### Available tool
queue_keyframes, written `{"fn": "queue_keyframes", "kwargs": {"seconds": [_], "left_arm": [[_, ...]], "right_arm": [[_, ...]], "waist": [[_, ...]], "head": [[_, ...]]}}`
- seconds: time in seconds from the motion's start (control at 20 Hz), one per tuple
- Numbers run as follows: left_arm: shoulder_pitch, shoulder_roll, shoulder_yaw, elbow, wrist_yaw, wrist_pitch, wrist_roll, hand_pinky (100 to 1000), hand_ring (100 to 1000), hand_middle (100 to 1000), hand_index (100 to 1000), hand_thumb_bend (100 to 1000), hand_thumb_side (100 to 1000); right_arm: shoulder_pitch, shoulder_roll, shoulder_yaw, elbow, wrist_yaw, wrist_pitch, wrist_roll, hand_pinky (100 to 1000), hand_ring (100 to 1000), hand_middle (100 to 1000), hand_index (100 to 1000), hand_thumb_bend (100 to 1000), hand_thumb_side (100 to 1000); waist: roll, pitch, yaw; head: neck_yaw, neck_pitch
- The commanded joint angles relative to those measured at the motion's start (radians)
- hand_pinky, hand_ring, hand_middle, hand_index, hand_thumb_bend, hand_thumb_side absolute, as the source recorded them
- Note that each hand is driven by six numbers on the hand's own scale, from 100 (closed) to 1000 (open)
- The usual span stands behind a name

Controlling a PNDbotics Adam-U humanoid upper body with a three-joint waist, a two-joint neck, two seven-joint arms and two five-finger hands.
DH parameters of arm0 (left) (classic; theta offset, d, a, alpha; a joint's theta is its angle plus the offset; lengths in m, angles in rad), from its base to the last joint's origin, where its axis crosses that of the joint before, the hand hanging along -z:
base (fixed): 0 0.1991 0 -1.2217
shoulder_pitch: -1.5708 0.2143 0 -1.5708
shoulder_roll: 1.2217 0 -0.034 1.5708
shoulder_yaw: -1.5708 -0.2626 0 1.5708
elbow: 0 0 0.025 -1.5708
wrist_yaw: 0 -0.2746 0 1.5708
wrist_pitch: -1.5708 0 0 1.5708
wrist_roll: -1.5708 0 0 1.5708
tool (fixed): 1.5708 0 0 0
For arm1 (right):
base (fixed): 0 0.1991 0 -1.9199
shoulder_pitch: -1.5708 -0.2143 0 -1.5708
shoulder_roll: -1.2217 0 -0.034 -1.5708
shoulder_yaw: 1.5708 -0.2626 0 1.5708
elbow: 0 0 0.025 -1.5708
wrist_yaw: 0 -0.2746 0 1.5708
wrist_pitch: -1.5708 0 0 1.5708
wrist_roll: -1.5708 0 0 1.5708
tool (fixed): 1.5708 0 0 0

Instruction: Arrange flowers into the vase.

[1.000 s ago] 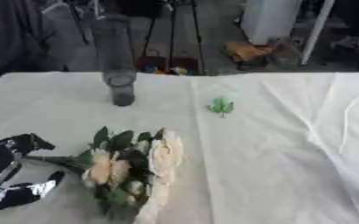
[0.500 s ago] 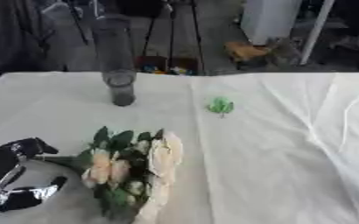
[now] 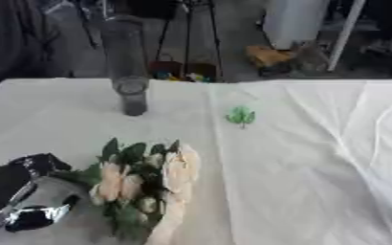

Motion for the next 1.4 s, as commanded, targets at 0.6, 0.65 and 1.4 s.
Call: {"fn": "queue_keyframes", "kwargs": {"seconds": [0.6, 0.65, 1.4], "left_arm": [[-0.053, -0.010, 0.005, 0.016, -0.055, 0.023, -0.005, 728, 653, 627, 749, 428, 316], [-0.057, -0.011, 0.004, 0.020, -0.059, 0.020, -0.011, 727, 653, 627, 749, 430, 314], [-0.145, -0.016, -0.013, 0.164, -0.026, -0.058, -0.145, 693, 628, 600, 735, 454, 313]], "right_arm": [[-0.016, -0.028, -0.004, -0.008, -0.001, -0.004, 0.002, 880, 1000, 845, 996, 100, 876], [-0.016, -0.028, -0.004, -0.008, -0.001, -0.004, 0.002, 880, 1000, 845, 996, 100, 876], [-0.016, -0.027, -0.003, -0.005, -0.001, -0.004, 0.004, 880, 1000, 845, 996, 100, 877]], "waist": [[-0.003, -0.007, -0.001], [-0.003, -0.007, -0.001], [-0.003, -0.007, -0.009]], "head": [[0.062, -0.016], [0.062, -0.016], [0.061, -0.011]]}}
